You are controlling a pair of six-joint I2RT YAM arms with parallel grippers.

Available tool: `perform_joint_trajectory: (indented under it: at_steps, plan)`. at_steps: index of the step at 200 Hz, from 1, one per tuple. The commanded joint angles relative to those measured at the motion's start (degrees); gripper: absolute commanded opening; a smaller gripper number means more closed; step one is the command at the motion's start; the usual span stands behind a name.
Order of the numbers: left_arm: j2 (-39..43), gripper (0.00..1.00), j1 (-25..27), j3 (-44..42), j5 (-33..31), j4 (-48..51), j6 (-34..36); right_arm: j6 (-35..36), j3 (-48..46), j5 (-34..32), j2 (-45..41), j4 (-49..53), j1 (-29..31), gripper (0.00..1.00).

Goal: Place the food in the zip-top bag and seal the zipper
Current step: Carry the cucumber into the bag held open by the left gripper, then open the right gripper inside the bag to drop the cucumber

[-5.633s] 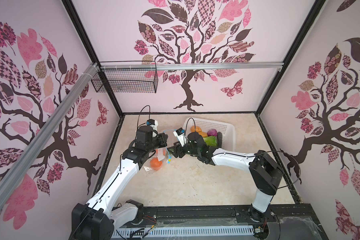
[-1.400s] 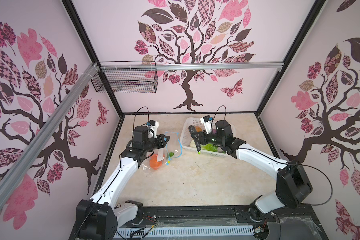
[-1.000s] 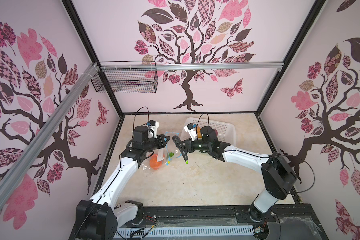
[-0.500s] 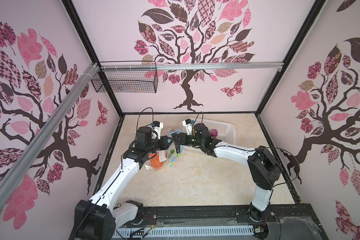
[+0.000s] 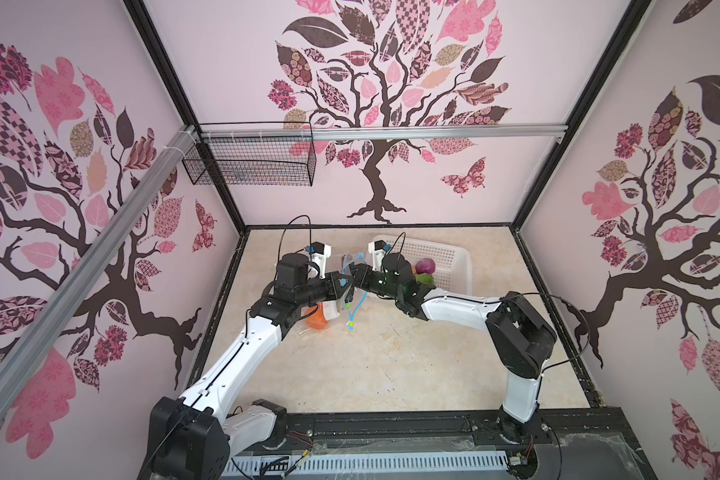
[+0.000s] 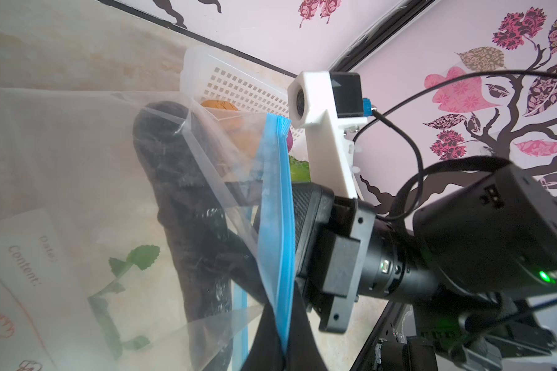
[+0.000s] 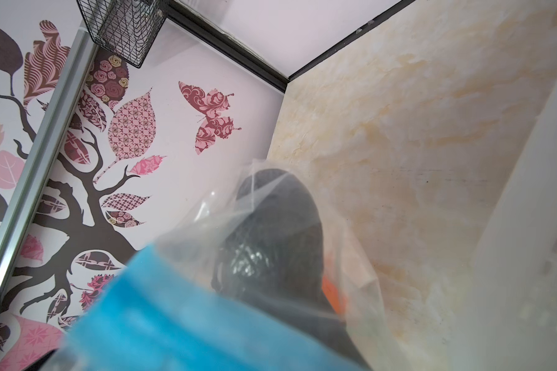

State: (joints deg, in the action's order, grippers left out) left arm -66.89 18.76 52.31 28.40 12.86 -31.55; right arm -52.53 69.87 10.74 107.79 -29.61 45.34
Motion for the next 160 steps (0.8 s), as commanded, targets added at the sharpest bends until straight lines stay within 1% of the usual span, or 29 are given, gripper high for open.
perform_joint_trajectory:
  at_steps: [1, 25, 49, 65, 94, 118, 160]
  plan:
    - [1.36, 0.0, -2.01, 0.26, -0.46, -1.33, -0.76, 1.93, -1.7, -5.21, 1.96, -2.16, 2.39, 0.26]
    - [2.01, 0.0, -5.11, -0.15, 1.02, -2.68, -1.91, 5.05, -2.64, -7.69, 2.74, -2.39, 4.14, 0.27]
    - [2.28, 0.0, -6.24, -0.13, 1.12, -2.76, -1.59, 7.28, -2.29, -8.46, 3.54, -1.62, 4.91, 0.32]
    - [2.35, 0.0, -6.37, -0.11, 1.0, -2.7, -1.48, 8.67, -1.93, -8.13, 3.58, -0.75, 5.06, 0.38]
    - [2.03, 0.0, -6.45, -0.17, 0.87, -2.67, -1.36, 11.43, -1.4, -7.18, 2.39, 0.53, 5.02, 0.54]
    - [1.88, 0.0, -6.55, -0.11, 0.61, -2.66, -1.22, 12.51, -1.72, -5.46, 0.88, 0.52, 5.02, 0.63]
    - [1.83, 0.0, -6.7, -0.13, -0.73, -2.1, -0.9, 13.92, -3.5, -4.33, -3.48, 1.01, 5.02, 0.65]
